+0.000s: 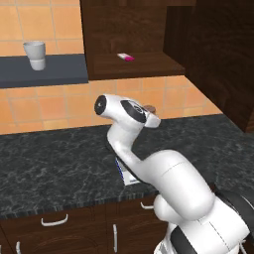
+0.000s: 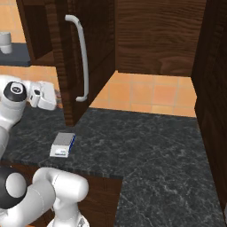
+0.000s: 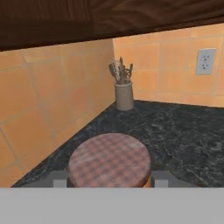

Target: Pick the jam and place it on the digital scale for weighing, and close the cabinet.

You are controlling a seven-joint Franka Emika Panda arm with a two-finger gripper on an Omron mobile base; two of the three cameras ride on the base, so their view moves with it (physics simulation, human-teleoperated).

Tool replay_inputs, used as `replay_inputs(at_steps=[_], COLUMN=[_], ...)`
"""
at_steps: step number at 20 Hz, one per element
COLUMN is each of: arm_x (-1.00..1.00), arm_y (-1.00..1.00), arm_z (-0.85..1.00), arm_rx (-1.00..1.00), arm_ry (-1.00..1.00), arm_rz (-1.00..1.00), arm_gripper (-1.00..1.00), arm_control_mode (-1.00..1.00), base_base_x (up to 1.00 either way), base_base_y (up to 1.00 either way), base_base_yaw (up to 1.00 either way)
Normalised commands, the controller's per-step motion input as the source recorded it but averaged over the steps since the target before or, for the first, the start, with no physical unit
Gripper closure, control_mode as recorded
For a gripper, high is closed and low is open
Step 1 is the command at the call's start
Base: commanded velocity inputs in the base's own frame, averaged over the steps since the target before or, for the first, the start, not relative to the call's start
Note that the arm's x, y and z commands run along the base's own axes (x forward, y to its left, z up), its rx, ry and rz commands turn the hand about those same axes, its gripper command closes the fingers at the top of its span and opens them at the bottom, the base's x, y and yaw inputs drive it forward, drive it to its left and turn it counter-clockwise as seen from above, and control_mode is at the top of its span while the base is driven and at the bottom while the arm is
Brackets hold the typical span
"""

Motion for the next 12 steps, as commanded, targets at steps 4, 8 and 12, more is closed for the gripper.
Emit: replay_inputs(at_steps=[4, 8, 12], arm_x=[-0.25, -0.33, -0.13], arm_y=[0.02, 0.06, 0.31], arm_z=[-0.64, -0.65, -0.61], arm_rx=[0.12, 0.19, 0.10], arm_ry=[0.00, 0.00, 0.00], arm_rz=[-0.24, -0.20, -0.18], arm_gripper=[1.00, 1.00, 1.00], arm_control_mode=[-1.00, -1.00, -1.00], base_base_x=[0.00, 0.00, 0.00], base_base_y=[0.00, 0.00, 0.00], base_base_yaw=[0.00, 0.00, 0.00])
